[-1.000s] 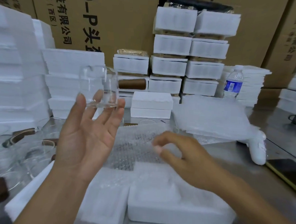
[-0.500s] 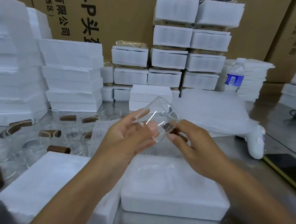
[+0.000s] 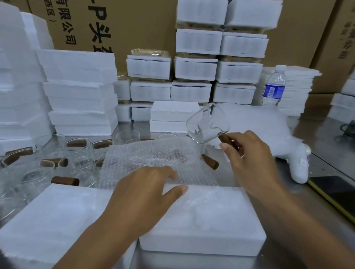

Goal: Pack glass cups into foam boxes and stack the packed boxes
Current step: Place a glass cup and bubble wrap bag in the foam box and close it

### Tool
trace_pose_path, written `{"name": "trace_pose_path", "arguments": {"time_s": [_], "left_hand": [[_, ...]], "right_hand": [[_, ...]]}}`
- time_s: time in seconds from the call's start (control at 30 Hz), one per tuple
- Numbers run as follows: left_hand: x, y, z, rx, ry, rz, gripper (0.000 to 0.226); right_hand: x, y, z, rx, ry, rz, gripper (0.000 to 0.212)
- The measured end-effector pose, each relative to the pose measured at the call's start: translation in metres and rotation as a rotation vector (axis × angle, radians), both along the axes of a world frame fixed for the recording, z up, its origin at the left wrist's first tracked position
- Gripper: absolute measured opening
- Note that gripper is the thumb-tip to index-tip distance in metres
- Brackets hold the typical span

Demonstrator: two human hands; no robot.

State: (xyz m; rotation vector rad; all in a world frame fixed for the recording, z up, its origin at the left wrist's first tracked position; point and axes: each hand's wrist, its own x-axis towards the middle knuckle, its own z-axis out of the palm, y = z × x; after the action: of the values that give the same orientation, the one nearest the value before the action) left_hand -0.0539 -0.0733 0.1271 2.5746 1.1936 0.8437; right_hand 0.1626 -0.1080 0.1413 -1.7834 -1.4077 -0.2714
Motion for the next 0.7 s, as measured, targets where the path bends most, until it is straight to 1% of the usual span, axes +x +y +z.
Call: {"name": "trace_pose_path", "arguments": {"time_s": [0.1, 0.17, 0.2, 0.27, 0.33, 0.43, 0.5, 0.57, 0.7], "left_hand": [[0.002, 0.001, -0.002, -0.001, 0.041, 0.044, 0.039], [0.003, 0.001, -0.004, 0.000, 0.036, 0.065, 0.042], [0.003, 0.001, -0.004, 0.001, 0.027, 0.077, 0.043], [0.004, 0.001, -0.003, 0.001, 0.013, 0.106, 0.041], [0.004, 0.001, -0.001, -0.003, 0.019, 0.125, 0.033], [0.004, 0.000, 0.001, -0.013, 0.005, 0.122, 0.020], [0.004, -0.001, 0.002, -0.039, -0.059, 0.123, 0.012], [0.003, 0.001, 0.003, -0.096, -0.162, 0.114, 0.017], [0.002, 0.011, 0.007, -0.255, -0.518, 0.057, 0.021]], "right_hand": [[-0.001, -0.001, 0.001, -0.015, 0.001, 0.007, 0.019], [-0.002, -0.001, 0.002, -0.001, 0.059, 0.034, 0.016], [-0.003, -0.001, 0.003, 0.012, 0.127, 0.062, 0.014], [-0.005, -0.001, 0.005, 0.015, 0.329, 0.151, 0.012], [-0.006, -0.002, 0.008, -0.002, 0.528, 0.254, 0.017], [-0.005, -0.005, 0.012, -0.013, 0.677, 0.323, 0.021], [-0.004, -0.006, 0.014, -0.005, 0.750, 0.342, 0.022], [-0.003, -0.007, 0.015, 0.001, 0.780, 0.357, 0.022], [-0.001, -0.008, 0.017, 0.029, 0.742, 0.397, 0.022]]}}
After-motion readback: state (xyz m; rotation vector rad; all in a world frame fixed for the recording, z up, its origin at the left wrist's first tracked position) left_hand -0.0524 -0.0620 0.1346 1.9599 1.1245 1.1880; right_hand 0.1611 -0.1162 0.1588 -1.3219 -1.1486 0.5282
